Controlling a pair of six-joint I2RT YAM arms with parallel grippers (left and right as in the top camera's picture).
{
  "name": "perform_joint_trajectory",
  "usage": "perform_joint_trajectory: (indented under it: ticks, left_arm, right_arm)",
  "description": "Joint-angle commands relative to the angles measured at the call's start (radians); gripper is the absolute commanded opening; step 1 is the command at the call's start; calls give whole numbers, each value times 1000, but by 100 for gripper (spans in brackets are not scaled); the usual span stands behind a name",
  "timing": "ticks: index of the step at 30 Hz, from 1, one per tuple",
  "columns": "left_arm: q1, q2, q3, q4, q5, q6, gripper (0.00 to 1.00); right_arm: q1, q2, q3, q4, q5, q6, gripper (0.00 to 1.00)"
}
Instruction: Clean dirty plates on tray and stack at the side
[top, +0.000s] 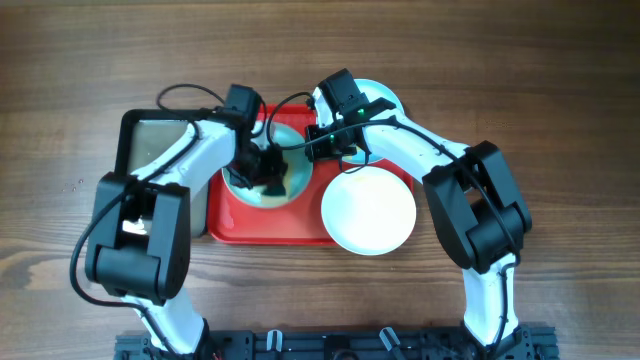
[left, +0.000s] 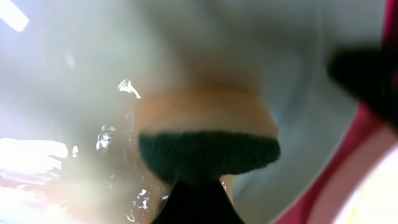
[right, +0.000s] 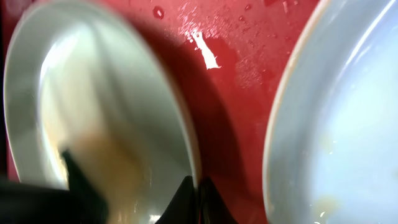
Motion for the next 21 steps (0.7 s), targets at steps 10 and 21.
perform_joint_trajectory:
  ticks: [10,21]
  left_arm:
    - [37,34,-9,-4,20,54,4]
    - [37,34,-8,202,-188,-73,4]
  right_arm:
    - [21,6,10,-14,0,33,4]
    - [21,6,10,-21,-13,49,4]
